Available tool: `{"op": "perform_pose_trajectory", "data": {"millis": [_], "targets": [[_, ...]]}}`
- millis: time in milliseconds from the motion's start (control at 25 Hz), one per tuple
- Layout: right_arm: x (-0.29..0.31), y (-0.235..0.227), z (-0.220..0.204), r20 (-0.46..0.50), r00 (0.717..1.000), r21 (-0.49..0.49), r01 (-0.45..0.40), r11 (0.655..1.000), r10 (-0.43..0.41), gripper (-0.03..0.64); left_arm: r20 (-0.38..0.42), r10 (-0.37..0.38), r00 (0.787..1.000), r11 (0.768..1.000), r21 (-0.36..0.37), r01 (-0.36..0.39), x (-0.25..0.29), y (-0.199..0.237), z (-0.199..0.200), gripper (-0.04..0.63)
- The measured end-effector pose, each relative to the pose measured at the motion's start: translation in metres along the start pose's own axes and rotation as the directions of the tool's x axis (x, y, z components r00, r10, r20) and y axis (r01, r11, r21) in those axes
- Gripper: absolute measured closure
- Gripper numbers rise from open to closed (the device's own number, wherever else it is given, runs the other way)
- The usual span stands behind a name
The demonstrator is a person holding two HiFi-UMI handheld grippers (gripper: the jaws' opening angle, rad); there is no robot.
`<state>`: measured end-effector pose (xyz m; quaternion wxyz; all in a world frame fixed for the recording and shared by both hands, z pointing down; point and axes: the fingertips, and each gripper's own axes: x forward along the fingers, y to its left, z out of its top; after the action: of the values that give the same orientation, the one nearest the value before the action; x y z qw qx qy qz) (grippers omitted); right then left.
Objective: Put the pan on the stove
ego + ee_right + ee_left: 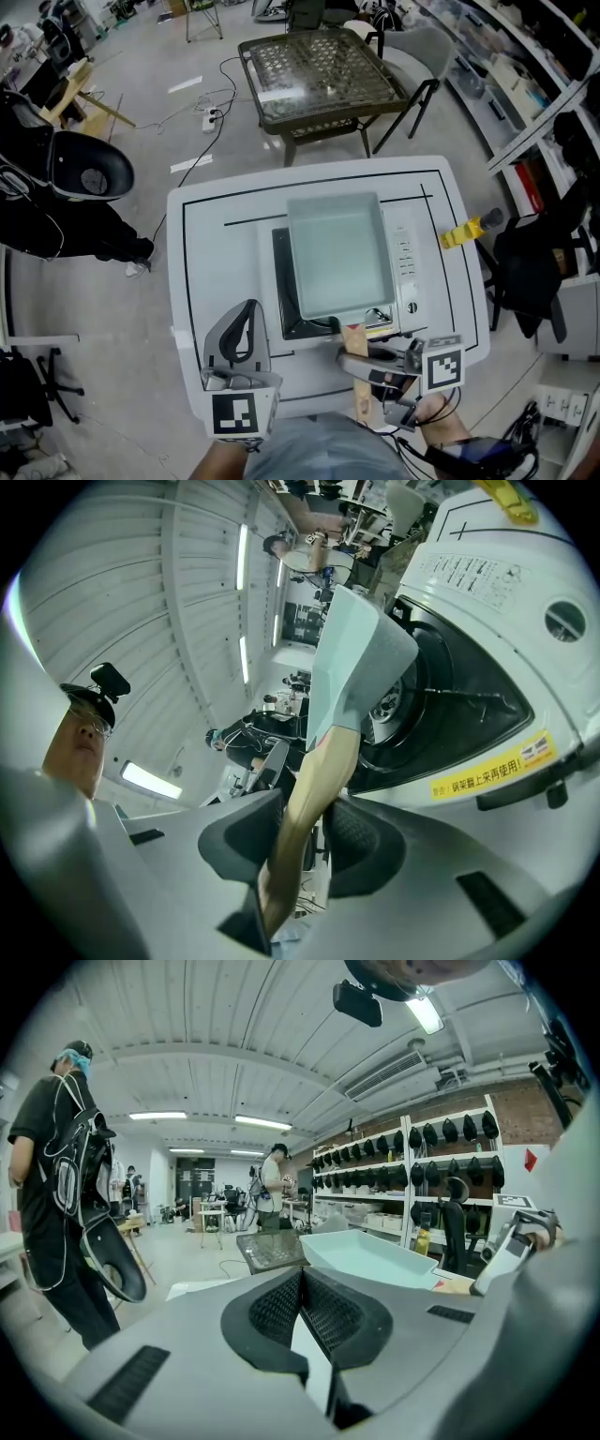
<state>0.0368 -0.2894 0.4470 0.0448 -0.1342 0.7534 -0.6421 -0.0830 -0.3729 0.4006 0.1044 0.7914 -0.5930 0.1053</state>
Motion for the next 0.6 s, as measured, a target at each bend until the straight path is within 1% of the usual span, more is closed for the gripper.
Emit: {"op": "perform_pose_trajectory", "data": {"millis": [600], "targets": [[0.0010,-0.0110,-0.0031,-0.013,1.000,0.029,0.018,0.999,-0.018,0.469,-0.016,-0.013,1.000,1.000,-0.001,0.013,0.0092,-0.0026,-0.0038,0.577]]}}
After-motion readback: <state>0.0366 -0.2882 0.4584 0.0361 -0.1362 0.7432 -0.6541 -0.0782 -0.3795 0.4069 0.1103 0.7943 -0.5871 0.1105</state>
